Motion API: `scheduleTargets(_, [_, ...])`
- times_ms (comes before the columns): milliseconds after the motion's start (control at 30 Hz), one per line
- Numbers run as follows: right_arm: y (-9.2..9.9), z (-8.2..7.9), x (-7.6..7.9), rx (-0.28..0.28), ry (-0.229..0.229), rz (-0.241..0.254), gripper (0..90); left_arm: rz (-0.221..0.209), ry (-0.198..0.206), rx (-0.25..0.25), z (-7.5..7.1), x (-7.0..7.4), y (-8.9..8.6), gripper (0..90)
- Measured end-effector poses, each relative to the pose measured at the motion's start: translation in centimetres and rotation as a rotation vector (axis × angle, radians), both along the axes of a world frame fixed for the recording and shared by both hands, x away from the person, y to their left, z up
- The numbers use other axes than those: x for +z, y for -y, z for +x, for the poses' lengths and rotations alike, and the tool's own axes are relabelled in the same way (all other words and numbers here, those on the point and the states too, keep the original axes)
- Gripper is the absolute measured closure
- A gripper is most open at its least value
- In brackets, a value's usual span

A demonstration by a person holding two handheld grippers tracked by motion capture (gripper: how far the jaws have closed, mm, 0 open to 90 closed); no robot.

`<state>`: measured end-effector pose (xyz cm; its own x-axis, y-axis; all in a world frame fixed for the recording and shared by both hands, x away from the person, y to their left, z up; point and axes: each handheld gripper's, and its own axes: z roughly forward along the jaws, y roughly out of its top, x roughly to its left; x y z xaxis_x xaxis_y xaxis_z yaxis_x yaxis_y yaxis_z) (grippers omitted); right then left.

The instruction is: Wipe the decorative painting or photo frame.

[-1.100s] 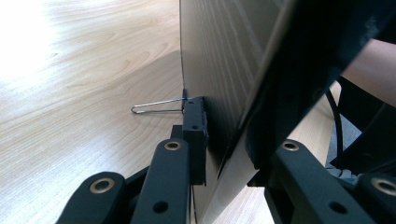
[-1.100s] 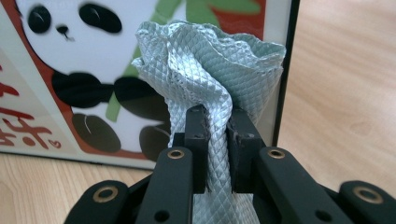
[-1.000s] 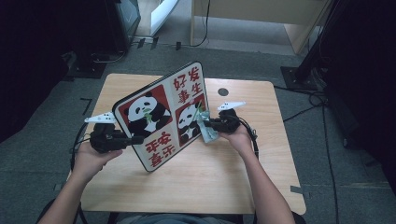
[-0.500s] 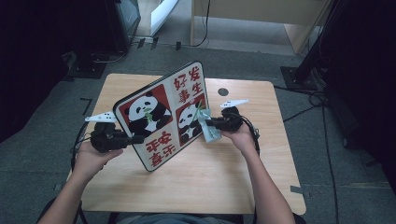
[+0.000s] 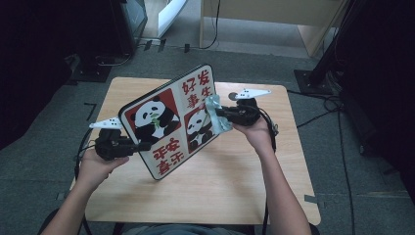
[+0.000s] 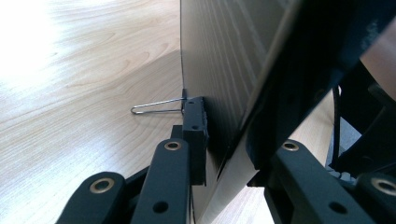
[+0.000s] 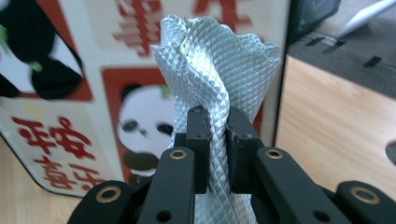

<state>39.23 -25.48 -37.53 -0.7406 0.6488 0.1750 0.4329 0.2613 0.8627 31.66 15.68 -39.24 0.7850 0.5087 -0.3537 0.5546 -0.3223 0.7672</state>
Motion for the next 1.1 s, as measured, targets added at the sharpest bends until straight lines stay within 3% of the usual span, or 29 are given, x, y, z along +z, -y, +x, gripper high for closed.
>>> scheduleTargets(267, [-1.4, -0.3, 3.5, 0.066, 0.08, 0.027, 82.2, -0.003, 0.001, 0.007, -0.1, -0.1, 0.0, 76.6])
scheduleTargets(500, [-1.8, 0.1, 5.8, 0.082, 0.139, 0.056, 82.2, -0.001, -0.002, 0.011, -0.1, 0.0, 0.0, 76.7])
scheduleTargets(867, [-3.4, 2.0, 7.0, 0.093, 0.189, 0.081, 82.1, 0.002, -0.002, 0.017, -0.1, 0.0, 0.0, 77.2])
scheduleTargets(1100, [-5.0, 2.3, 6.4, 0.123, 0.19, 0.046, 82.1, -0.005, -0.001, 0.011, -0.1, -0.1, 0.0, 76.9])
